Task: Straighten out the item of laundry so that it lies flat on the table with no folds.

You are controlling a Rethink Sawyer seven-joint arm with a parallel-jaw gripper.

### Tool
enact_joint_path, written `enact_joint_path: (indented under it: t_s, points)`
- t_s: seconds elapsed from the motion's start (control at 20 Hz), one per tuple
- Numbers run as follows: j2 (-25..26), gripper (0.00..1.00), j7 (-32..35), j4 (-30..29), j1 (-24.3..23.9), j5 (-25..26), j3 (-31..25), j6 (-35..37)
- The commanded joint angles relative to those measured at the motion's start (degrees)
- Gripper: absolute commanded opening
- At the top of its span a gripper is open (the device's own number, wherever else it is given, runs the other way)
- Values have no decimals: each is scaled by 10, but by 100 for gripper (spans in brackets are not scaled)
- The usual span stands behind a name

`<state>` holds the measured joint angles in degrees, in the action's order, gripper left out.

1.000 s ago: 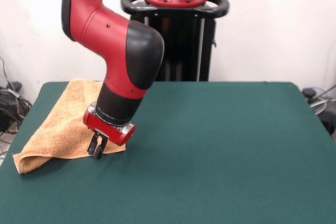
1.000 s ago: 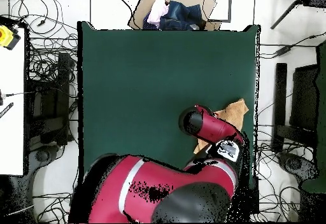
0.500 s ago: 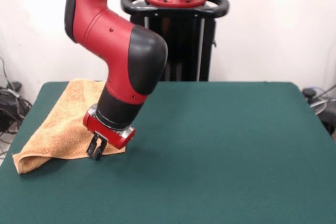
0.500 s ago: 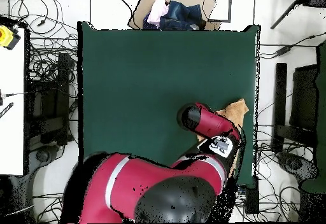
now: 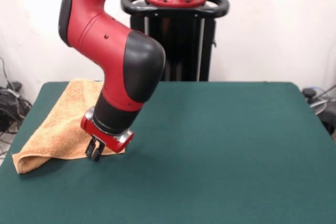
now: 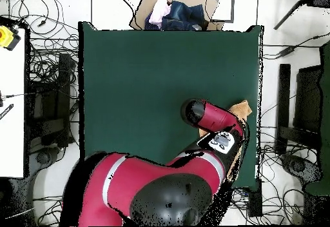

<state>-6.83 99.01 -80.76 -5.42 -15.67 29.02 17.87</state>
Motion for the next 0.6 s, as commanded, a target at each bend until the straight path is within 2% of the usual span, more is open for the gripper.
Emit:
enact_joint_path:
  t_s: [0.05, 0.6]
  points:
    - [65, 0, 131, 66, 6, -43, -73, 4]
    - [59, 0, 144, 60, 8, -49, -82, -4]
